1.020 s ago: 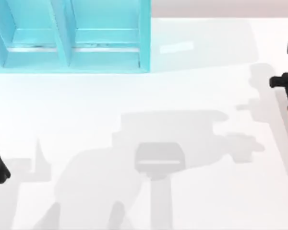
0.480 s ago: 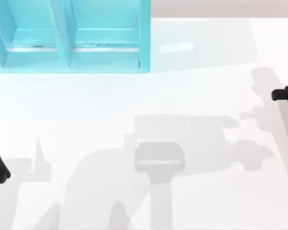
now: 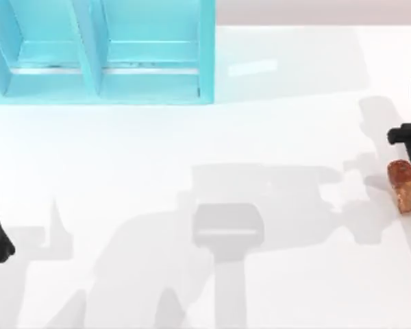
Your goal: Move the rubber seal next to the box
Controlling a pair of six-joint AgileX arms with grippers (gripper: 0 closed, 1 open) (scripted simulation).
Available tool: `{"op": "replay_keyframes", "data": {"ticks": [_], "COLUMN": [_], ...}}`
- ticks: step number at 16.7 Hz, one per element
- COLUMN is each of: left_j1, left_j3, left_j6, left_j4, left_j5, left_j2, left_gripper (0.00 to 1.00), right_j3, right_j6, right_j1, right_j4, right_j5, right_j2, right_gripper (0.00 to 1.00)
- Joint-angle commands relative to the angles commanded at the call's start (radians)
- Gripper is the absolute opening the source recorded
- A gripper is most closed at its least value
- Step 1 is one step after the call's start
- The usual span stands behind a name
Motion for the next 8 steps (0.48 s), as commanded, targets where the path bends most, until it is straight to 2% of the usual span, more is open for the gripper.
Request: {"op": "replay_keyframes", "data": {"ticks": [2, 8], "left_j1": [0.0, 0.0], "left_j3": [0.0, 0.0], "left_j6": [0.0, 0.0], "left_j4": [0.0, 0.0], "left_j5": [0.0, 0.0], "left_j2": [0.0, 0.0], "left_gripper": [1.0, 1.0], "right_j3": [0.0, 0.0], "right_j6": [0.0, 0.0], "right_j1": [0.0, 0.0], "right_j4": [0.0, 0.0], "right_j5": [0.0, 0.0], "right_j2": [0.0, 0.0], "right_gripper": [0.98, 1.0]}}
